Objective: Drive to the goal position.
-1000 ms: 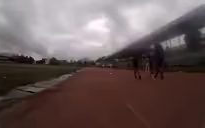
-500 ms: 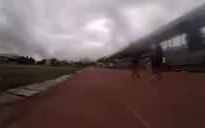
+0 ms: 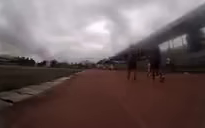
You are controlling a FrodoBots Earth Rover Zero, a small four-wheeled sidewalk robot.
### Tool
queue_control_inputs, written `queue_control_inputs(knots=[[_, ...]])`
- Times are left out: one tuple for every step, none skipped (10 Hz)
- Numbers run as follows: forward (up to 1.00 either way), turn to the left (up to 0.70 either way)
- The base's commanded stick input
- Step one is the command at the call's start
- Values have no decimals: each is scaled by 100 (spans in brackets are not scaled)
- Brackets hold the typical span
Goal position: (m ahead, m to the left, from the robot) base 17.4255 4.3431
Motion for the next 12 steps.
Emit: queue_control_inputs(knots=[[70, 0], [70, 0], [70, 0], [70, 0], [70, 11], [70, 8], [70, 28], [70, 33], [70, 6], [70, 3], [70, 1], [70, 0]])
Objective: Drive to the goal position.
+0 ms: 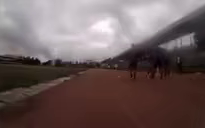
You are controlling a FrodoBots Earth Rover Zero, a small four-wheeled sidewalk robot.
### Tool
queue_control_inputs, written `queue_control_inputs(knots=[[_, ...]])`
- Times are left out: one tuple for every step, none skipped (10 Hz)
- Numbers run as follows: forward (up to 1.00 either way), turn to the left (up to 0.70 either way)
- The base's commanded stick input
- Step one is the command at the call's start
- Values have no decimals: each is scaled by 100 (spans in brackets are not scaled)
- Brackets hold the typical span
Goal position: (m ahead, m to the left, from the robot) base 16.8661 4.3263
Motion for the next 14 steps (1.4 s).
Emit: queue_control_inputs(knots=[[70, 0], [70, 0], [70, 0], [70, 5], [70, 4], [70, 5], [70, 10], [70, 9], [70, 20], [70, 35], [70, 35], [70, 16], [70, 7], [70, 4]])
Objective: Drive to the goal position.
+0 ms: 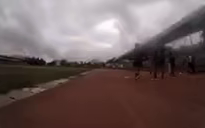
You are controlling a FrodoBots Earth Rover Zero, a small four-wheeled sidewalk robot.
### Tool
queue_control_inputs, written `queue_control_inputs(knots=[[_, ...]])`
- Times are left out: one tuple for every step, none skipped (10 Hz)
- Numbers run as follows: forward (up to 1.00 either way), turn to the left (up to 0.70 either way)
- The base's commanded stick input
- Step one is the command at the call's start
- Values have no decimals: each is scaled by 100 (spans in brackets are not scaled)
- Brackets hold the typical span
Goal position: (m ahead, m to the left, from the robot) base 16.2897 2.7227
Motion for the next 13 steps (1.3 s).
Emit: queue_control_inputs(knots=[[70, 11], [70, 4], [70, 4], [70, 1], [70, 0], [70, 0], [70, 0], [70, 0], [70, 0], [70, 0], [70, 2], [70, 0], [70, 3]])
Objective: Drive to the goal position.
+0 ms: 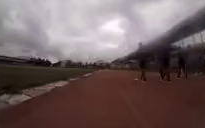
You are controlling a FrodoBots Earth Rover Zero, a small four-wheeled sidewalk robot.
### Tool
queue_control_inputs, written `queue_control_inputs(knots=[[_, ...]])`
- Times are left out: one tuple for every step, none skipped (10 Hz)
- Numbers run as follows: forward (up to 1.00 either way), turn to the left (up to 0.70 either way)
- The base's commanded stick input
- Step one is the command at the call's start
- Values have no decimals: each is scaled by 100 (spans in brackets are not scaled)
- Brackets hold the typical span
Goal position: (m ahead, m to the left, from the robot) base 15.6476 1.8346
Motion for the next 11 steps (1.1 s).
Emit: queue_control_inputs(knots=[[70, 7], [70, 4], [70, 7], [70, -10], [70, -23], [70, 10], [70, 7], [70, 4], [70, 0], [70, 0], [70, 0]])
